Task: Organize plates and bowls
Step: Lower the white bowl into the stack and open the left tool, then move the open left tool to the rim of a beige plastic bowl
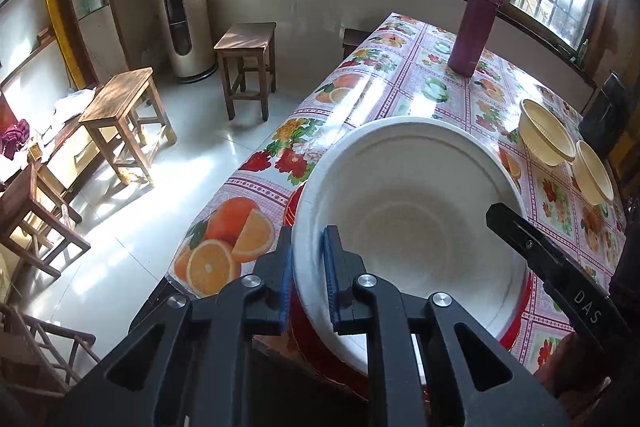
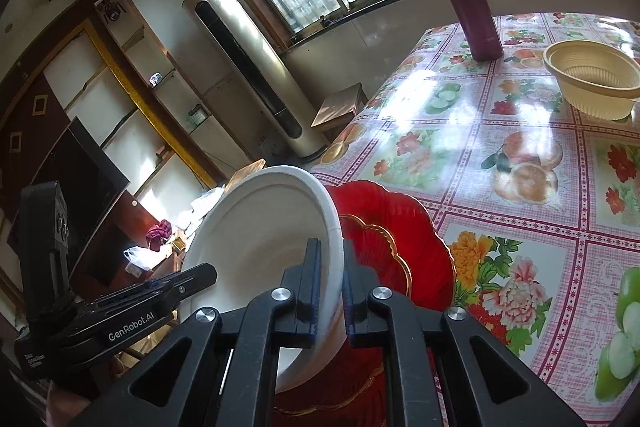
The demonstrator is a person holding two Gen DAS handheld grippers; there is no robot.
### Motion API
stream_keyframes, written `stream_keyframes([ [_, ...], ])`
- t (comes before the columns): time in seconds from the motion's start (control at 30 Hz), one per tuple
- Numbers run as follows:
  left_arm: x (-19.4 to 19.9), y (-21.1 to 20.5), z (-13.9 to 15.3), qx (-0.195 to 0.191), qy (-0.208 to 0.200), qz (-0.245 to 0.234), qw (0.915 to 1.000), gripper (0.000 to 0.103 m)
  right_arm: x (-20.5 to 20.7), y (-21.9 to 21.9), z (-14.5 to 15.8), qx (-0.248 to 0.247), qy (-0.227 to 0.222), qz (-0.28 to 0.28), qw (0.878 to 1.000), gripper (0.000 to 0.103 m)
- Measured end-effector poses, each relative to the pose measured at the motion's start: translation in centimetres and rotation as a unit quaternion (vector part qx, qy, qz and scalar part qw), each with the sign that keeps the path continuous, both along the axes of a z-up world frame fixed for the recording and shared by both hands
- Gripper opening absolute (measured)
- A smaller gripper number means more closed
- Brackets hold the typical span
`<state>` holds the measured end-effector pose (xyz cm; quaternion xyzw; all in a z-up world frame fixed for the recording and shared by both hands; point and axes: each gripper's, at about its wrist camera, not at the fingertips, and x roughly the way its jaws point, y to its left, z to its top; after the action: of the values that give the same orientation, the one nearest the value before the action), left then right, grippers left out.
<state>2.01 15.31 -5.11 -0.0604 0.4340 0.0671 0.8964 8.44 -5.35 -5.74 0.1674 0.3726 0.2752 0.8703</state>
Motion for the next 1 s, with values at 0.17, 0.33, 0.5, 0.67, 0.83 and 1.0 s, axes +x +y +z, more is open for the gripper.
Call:
stream_keyframes([
  [0.17,-1.2,0.3,1.2,0.036,-0.025,0.021,0.9988,0.046,-0.4,-0.5,0.5,-0.001,-0.009,-0.002,1.000,0.016],
  [0.33,-3.0,-0.2,3.5,0.105,-0.092,0.051,0.9888,0.066,-0.5,-2.4,0.9,0.013,-0.013,-0.024,1.000,0.033],
  [0.5,-4.5,-2.5,6.5,0.120,-0.159,0.039,0.9792,0.080,-0.4,-6.3,1.8,0.021,-0.028,-0.065,0.997,0.033],
  [0.67,-4.1,-8.0,7.9,0.101,-0.162,-0.047,0.9804,0.081,-0.4,-11.7,2.3,0.037,-0.034,-0.119,0.992,0.040],
  [0.83,-2.8,-14.3,6.6,0.065,-0.110,-0.145,0.9811,0.081,-1.1,-17.8,3.0,0.040,-0.044,-0.171,0.984,0.042],
  [1.0,-1.2,-20.0,4.3,0.050,-0.045,-0.204,0.9766,0.081,-1.8,-24.9,3.0,0.042,-0.040,-0.230,0.971,0.046],
])
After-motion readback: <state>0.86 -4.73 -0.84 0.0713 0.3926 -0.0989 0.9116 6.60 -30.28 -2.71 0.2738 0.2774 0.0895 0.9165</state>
